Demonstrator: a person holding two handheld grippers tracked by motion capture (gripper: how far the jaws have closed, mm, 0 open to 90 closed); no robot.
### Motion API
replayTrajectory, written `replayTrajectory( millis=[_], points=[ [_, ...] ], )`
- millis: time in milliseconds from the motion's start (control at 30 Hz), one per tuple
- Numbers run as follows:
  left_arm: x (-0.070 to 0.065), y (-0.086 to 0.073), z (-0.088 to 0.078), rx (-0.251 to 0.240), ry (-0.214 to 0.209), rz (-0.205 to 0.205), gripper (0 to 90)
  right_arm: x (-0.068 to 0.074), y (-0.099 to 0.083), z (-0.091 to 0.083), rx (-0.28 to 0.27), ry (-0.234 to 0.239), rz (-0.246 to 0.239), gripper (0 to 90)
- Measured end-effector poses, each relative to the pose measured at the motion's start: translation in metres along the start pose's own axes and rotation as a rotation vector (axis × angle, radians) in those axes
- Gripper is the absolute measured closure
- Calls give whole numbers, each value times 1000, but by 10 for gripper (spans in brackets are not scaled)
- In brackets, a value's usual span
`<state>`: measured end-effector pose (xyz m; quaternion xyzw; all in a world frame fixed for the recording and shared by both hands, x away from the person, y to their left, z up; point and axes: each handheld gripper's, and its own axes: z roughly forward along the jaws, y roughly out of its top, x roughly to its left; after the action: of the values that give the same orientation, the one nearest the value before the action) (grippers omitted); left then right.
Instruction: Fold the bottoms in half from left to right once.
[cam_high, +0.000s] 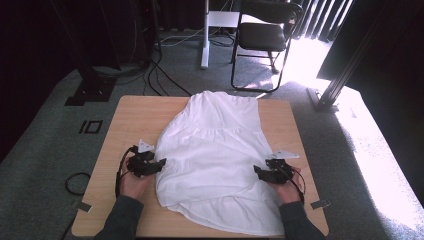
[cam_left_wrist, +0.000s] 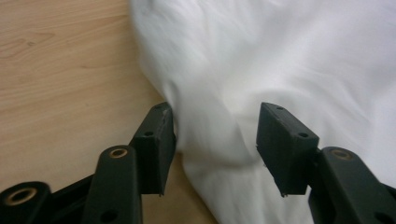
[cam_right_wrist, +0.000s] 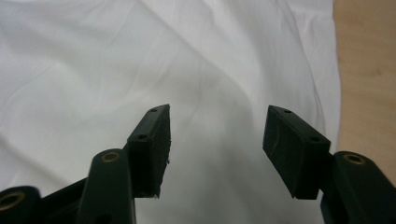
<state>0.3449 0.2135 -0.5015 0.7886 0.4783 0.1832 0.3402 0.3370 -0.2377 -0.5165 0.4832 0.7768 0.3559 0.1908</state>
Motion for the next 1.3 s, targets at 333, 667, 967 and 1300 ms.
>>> replayTrajectory(
  millis=[333,667,967,1300],
  points=[
    [-39,-42,2,60,-144,61,439,-2,-51,-19,118,31,-1,530],
    [-48,-50,-8,49,-202,128,873,2,-75,-70,117,68,-29,893],
    [-55,-61,-23,40,-239,164,577,-8,-113,-107,119,136,10,626],
    [-19,-23,-19,-91,-115,44,421,-27,-63,-77,-98,16,28,455]
  ],
)
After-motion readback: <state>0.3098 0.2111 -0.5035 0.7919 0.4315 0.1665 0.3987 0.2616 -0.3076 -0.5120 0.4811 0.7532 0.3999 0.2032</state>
